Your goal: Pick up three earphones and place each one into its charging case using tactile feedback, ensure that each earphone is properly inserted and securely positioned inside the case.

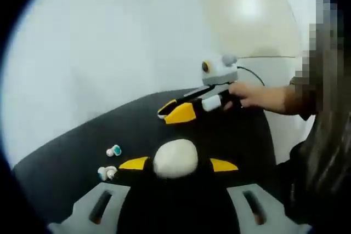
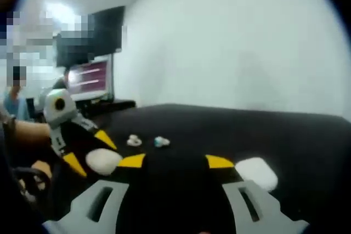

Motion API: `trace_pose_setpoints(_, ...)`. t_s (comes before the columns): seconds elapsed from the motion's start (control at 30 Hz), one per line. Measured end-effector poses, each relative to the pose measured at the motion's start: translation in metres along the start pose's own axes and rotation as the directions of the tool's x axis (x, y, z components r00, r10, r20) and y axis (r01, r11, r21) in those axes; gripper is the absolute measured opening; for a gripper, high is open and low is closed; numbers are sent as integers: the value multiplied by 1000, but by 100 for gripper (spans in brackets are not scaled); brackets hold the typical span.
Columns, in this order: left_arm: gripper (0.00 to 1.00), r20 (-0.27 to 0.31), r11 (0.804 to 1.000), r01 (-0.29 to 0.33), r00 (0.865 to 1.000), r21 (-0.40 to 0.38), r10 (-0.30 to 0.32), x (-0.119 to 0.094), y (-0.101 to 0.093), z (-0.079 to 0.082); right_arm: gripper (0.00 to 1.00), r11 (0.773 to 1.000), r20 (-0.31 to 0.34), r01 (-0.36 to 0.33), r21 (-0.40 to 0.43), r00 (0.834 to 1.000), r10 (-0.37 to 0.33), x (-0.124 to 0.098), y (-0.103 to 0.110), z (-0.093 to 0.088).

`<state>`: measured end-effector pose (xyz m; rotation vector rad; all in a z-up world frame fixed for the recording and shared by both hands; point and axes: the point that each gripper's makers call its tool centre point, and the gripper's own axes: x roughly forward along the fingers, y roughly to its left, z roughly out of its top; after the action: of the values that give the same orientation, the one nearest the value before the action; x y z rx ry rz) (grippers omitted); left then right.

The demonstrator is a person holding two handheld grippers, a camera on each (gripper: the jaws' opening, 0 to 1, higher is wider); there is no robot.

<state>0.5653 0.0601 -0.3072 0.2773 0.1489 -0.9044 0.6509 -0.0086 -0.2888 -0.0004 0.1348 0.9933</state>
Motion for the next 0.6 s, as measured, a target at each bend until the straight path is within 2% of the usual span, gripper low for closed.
trace_pose_setpoints(0.03,39,40,1000,-8,999,15,8,-3,4,5,39,999,8,-38,26,999,38,1,7,2)
trace_pose_setpoints(0.07,39,61,1000,-11,998,6,10,-6,6,8,37,991,15,-115,65,993,115,0,19,4)
trace_pose_setpoints(0.1,39,92,1000,-8,996,-29,10,-8,8,12,34,969,13,-208,136,978,208,-2,33,5)
trace_pose_setpoints(0.13,38,97,999,-7,995,-54,13,-8,10,13,34,938,0,-285,196,957,291,-5,46,5)
trace_pose_setpoints(0.2,37,86,998,5,996,-62,0,-8,10,11,35,889,-56,-401,222,905,422,-8,67,1)
trace_pose_setpoints(0.3,36,63,997,36,997,-63,-32,-5,4,8,37,906,-88,-404,129,905,416,2,70,-1)
trace_pose_setpoints(0.33,36,57,997,47,997,-64,-43,-5,3,6,38,907,-97,-408,106,903,418,5,70,-1)
trace_pose_setpoints(0.4,36,53,997,56,997,-59,-53,-4,2,6,38,899,-107,-424,112,894,435,11,73,-1)
trace_pose_setpoints(0.47,36,57,996,61,997,-62,-57,-3,1,7,38,859,-108,-481,175,858,502,15,84,0)
trace_pose_setpoints(0.5,36,62,996,59,997,-66,-55,-4,2,7,38,825,-105,-523,217,827,552,16,93,0)
trace_pose_setpoints(0.53,36,66,996,58,996,-67,-54,-4,4,8,39,807,-115,-536,248,811,574,18,98,-2)
trace_pose_setpoints(0.57,36,74,996,56,996,-74,-51,-4,6,9,39,799,-124,-540,267,803,584,21,102,-3)
trace_pose_setpoints(0.6,36,78,996,55,996,-76,-49,-4,6,9,39,800,-133,-540,263,801,584,24,103,-5)
